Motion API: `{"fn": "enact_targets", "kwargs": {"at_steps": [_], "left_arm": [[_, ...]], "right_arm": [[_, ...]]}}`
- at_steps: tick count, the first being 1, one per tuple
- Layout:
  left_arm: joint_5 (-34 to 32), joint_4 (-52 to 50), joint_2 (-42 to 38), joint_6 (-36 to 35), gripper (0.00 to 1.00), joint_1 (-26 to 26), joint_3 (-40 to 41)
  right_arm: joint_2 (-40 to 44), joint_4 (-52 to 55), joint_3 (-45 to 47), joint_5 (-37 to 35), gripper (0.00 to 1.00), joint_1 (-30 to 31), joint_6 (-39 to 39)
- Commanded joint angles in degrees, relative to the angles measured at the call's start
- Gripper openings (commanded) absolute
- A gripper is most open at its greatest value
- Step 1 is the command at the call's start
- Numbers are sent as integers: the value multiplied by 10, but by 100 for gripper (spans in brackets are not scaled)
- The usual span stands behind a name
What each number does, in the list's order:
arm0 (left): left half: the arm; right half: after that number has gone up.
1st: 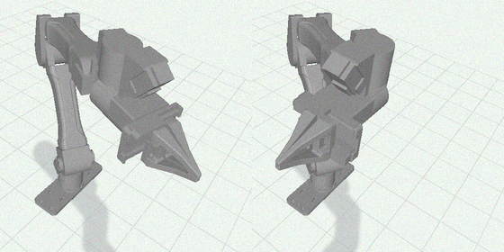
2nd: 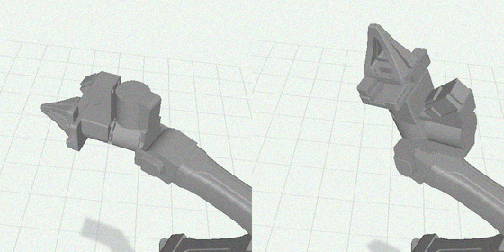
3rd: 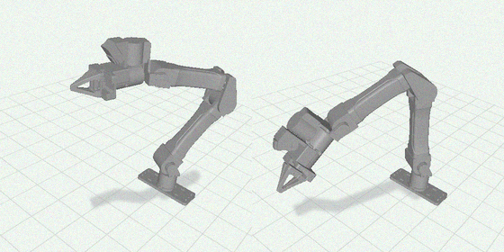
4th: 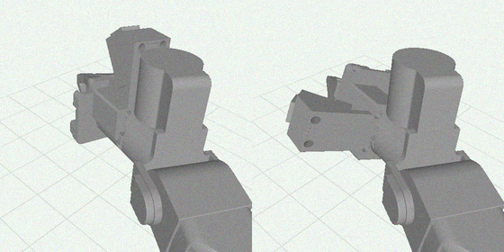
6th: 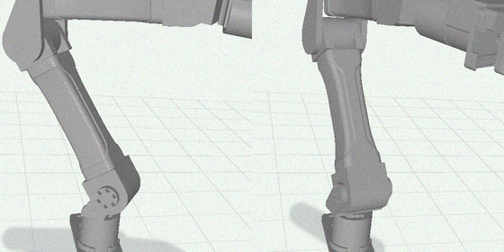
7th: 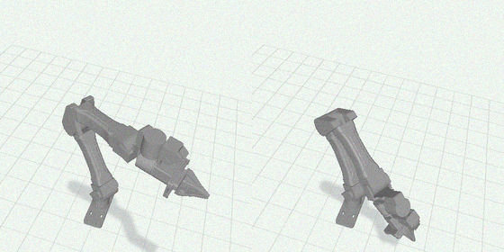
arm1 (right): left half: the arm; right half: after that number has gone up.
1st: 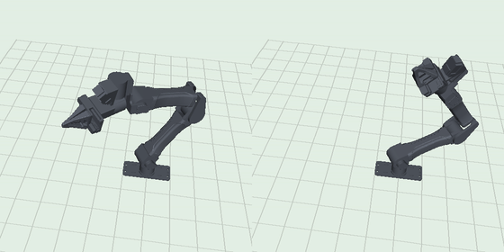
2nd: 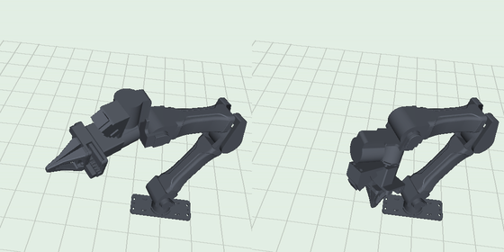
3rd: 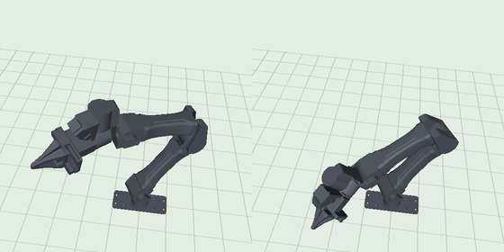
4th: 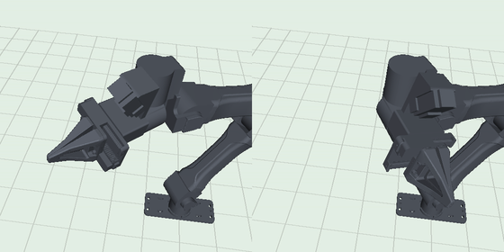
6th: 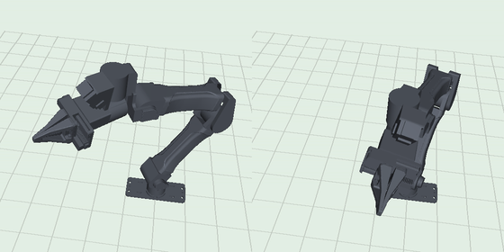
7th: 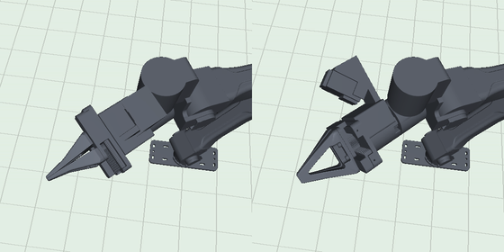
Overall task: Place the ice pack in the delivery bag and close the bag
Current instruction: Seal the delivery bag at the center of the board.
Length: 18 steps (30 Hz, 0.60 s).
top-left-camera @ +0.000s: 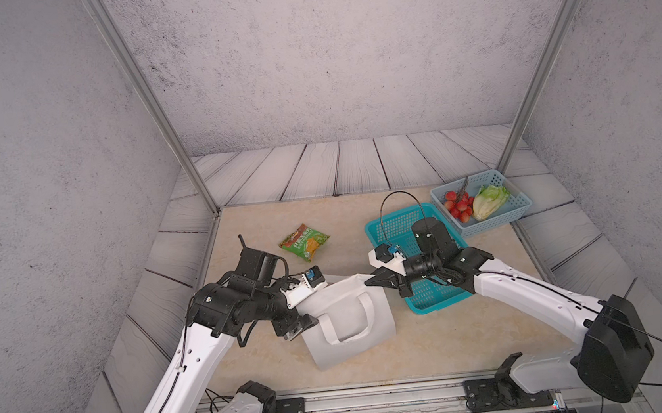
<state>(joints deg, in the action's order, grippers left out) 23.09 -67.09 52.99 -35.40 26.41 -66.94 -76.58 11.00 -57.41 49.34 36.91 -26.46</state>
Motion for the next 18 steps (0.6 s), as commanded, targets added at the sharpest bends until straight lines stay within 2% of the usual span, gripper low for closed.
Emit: {"fn": "enact_targets", "kwargs": {"at_steps": [1, 2, 5, 8, 13, 18], "left_arm": [[-37, -22, -69, -51, 95, -4, 62], [-49, 3, -94, -57, 99, -5, 92], [-60, 97, -162, -64, 100, -9, 159], [-58, 179, -171, -36, 97, -20, 200], [15, 275, -151, 28, 93, -44, 231], [83, 315, -158, 50, 85, -86, 270]], "right_arm": [[4, 14, 12, -12, 0, -4, -4], [6, 12, 14, -10, 0, -4, -3], [5, 7, 16, -2, 0, -4, 3], [6, 6, 17, 2, 0, -4, 4], [12, 4, 24, -3, 0, -4, 1], [14, 1, 28, -3, 0, -7, 2]]}}
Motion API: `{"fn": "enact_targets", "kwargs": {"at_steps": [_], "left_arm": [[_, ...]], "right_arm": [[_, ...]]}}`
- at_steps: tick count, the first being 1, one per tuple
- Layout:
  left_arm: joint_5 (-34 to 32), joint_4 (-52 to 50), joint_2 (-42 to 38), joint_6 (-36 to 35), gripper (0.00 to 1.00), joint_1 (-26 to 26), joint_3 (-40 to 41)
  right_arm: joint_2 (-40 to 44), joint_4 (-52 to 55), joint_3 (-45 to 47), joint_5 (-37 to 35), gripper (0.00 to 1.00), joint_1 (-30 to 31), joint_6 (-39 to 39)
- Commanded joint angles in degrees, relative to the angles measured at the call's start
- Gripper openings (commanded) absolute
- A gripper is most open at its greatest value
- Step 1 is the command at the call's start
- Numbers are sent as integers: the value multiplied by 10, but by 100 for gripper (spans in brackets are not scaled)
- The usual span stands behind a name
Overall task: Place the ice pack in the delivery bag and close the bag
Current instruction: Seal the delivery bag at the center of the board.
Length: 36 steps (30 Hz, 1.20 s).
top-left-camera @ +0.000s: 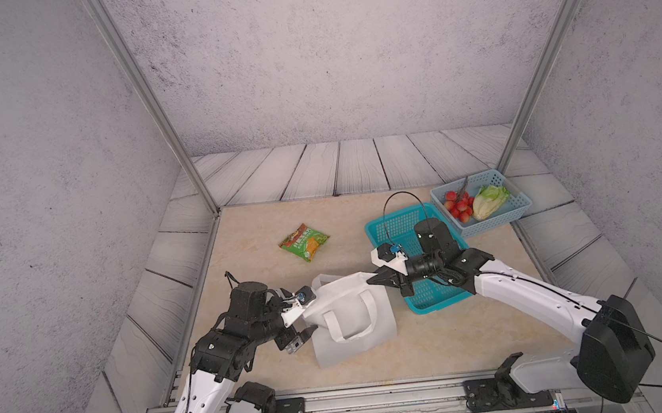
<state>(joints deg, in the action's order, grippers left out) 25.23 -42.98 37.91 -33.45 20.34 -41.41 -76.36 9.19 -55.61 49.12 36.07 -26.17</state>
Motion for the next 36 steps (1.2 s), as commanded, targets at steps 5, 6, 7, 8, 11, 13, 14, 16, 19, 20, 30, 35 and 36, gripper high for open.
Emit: {"fn": "enact_targets", "kwargs": {"at_steps": [5, 6, 7, 8, 11, 13, 14, 16, 19, 20, 30, 35, 36], "left_arm": [[176, 89, -31, 75, 93, -90, 25], [197, 78, -37, 79, 97, -95, 21], [216, 64, -45, 83, 100, -102, 17], [226, 48, -49, 82, 100, -105, 16], [249, 33, -55, 84, 100, -108, 27], [255, 49, -55, 88, 100, -108, 48], [248, 60, -55, 91, 100, -108, 57], [225, 77, -54, 91, 97, -109, 67], [213, 94, -45, 81, 91, -113, 75], [211, 99, -41, 78, 88, -114, 77], [245, 122, -22, 68, 24, -122, 77], [276, 107, -26, 52, 11, -135, 68], [288, 104, -26, 46, 11, -136, 68]], "right_arm": [[10, 14, 12, 1, 0, -1, 5], [10, 13, 11, 2, 0, -2, 6], [9, 13, 11, 3, 0, -4, 8], [9, 12, 11, 3, 0, -5, 9], [8, 8, 11, 5, 0, -8, 12], [6, 7, 11, 8, 0, -8, 14], [6, 7, 10, 9, 0, -9, 14], [6, 7, 10, 12, 0, -9, 15], [9, 5, 14, 12, 0, -9, 16], [10, 3, 16, 13, 0, -10, 18], [16, -12, 29, 13, 0, -11, 23], [30, 3, 29, 2, 0, -14, 17], [34, 5, 29, 2, 0, -16, 17]]}}
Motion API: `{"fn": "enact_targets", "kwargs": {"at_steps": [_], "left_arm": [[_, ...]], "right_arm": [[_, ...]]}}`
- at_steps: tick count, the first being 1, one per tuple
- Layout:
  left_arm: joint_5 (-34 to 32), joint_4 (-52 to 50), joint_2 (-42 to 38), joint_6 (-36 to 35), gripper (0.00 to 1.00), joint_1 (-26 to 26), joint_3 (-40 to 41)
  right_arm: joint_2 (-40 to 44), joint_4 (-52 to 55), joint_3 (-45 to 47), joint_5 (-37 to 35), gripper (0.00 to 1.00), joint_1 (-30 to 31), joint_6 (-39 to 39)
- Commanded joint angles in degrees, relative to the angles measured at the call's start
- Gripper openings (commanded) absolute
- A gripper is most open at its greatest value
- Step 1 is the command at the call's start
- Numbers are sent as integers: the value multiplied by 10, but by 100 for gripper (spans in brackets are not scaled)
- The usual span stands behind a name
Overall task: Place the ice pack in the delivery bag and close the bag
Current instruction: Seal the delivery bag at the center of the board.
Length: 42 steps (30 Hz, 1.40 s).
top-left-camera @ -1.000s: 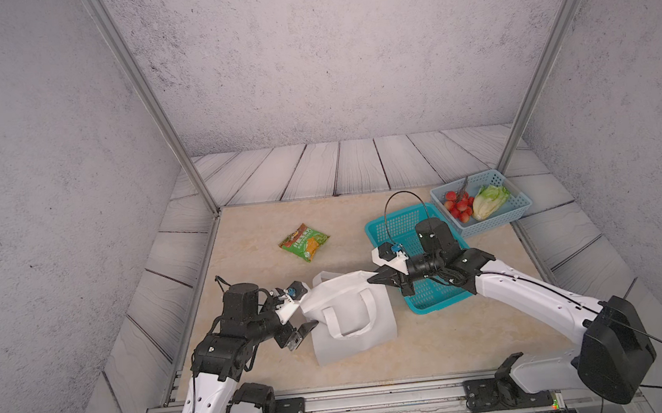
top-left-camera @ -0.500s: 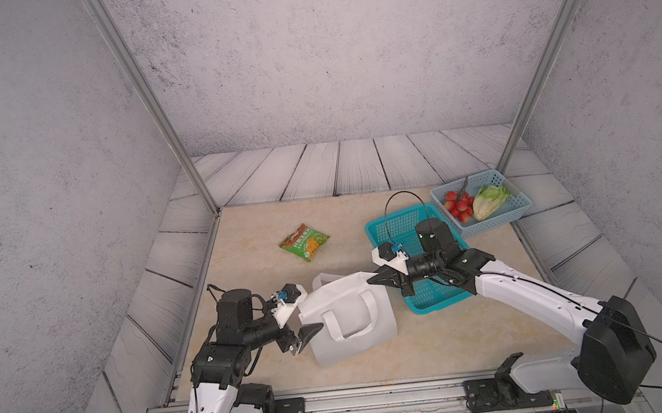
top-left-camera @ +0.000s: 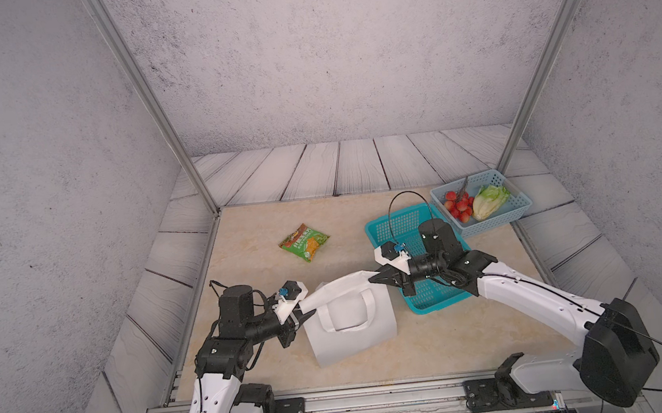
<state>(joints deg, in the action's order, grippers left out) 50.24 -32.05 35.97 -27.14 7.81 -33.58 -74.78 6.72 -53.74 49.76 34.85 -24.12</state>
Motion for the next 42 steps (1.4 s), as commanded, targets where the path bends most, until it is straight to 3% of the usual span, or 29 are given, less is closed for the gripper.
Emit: {"fn": "enact_targets", "kwargs": {"at_steps": [1, 7, 9, 11, 16, 19, 29, 42], "left_arm": [[49, -9, -6, -26, 11, -11, -9], [41, -7, -6, -23, 14, -11, -6], [41, -3, -8, -20, 15, -10, -4], [43, 5, -10, -14, 16, -10, -2], [43, 12, -14, -7, 19, -9, 0], [44, 12, -16, -5, 19, -9, 1], [50, 18, -22, -2, 16, -10, 4], [56, 20, -23, -4, 13, -9, 4]], "right_arm": [[21, 36, 8, -6, 3, -4, -5], [83, 127, -35, -33, 64, -5, -32], [107, 127, -45, -40, 76, -4, -34], [109, 98, -64, -15, 81, -3, -19], [3, 117, -177, -33, 74, 88, -1], [-74, 141, -237, -48, 65, 133, -1], [-171, 159, -293, -65, 61, 181, -8], [-233, 228, -325, -97, 39, 219, -40]]}}
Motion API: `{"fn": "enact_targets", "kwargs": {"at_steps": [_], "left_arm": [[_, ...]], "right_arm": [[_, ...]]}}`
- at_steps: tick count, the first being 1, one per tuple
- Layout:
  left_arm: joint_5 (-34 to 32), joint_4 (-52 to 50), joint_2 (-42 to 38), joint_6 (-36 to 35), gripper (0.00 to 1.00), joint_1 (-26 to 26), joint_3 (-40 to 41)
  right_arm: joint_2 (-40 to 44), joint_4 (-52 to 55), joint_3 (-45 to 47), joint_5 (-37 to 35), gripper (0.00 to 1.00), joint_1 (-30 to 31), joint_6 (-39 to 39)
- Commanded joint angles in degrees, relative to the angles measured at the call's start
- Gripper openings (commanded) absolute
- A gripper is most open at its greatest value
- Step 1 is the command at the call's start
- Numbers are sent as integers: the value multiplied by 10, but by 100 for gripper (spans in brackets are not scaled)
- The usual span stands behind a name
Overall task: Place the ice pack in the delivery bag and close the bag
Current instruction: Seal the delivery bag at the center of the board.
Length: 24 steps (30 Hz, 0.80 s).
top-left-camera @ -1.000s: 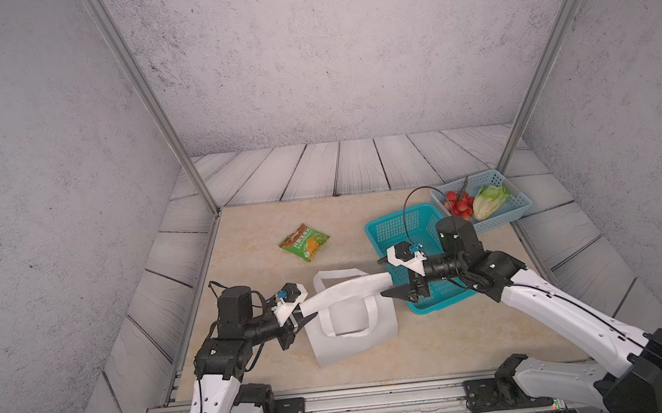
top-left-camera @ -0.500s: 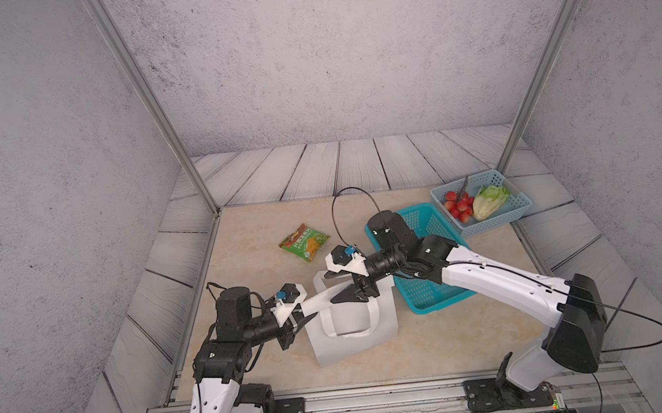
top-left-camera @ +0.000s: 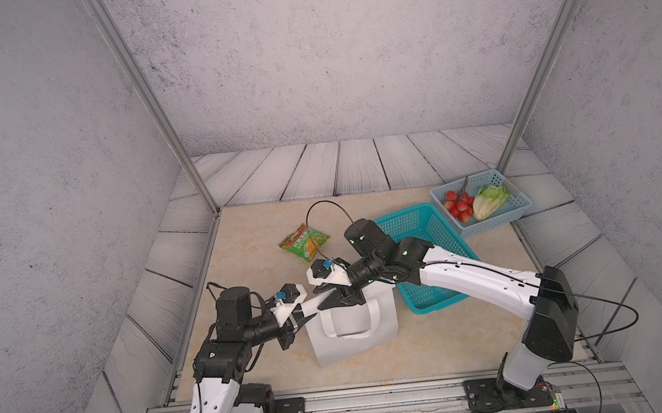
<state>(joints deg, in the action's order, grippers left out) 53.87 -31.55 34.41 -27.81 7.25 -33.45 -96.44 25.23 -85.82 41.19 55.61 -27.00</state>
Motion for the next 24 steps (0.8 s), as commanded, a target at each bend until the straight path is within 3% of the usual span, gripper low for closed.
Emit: {"fn": "enact_targets", "kwargs": {"at_steps": [1, 5, 12, 18, 21, 24], "left_arm": [[20, 15, -8, 3, 13, -3, 2], [19, 13, -9, 1, 13, -3, 1], [20, 4, -12, -7, 13, -2, -5], [-11, -56, -16, -48, 17, -2, -29], [-66, -166, -24, -119, 35, -2, -79], [-106, -255, -43, -143, 75, -2, -147]], "right_arm": [[-18, 42, -3, -14, 36, 13, -11], [-24, 49, 3, -23, 30, 18, -15], [-40, 78, -1, -48, 29, 21, -35], [-38, 86, 2, -59, 1, 22, -46], [-26, 79, 13, -75, 0, 21, -45], [-15, 78, 15, -89, 0, 21, -41]]}}
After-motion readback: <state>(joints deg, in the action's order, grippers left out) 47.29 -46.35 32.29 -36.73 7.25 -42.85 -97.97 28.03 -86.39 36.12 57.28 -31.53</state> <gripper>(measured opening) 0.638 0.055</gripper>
